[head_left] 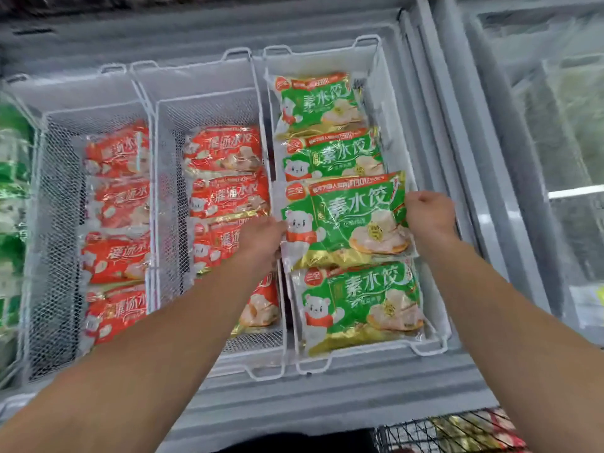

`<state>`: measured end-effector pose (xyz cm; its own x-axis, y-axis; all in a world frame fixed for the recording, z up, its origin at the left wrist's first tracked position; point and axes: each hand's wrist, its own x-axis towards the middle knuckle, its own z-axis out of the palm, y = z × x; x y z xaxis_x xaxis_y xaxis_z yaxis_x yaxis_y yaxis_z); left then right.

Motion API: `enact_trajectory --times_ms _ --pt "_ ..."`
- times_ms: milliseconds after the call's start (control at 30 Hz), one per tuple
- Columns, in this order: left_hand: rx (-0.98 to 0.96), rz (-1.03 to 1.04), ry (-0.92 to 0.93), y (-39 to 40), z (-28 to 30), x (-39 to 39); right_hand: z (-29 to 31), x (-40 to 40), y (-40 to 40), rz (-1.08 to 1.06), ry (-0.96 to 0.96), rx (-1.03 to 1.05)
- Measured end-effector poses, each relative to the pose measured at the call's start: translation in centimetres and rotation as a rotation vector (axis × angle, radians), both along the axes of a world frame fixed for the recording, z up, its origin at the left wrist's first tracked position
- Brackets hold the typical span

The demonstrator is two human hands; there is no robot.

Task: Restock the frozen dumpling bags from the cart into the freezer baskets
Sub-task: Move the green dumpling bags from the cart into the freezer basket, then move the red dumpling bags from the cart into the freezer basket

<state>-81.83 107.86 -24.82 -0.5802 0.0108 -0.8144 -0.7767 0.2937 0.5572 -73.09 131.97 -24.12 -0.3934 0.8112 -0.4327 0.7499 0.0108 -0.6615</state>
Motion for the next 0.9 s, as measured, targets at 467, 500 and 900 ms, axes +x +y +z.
enact_trajectory --times_ms 467,500,900 --pt "-0.191 -0.684 0.184 -0.9 0.2 1.5 -0.7 2.9 -4.2 0.362 -0.251 -0.077" --pt "-0.172 -0.715 0.201 -1.4 1.0 2.0 -0.2 3.4 -5.2 0.356 -0.241 -0.068" --pt "0.000 -1.115 0.498 -8.2 5.3 11.4 4.4 18.2 -18.7 0.074 -0.052 0.149"
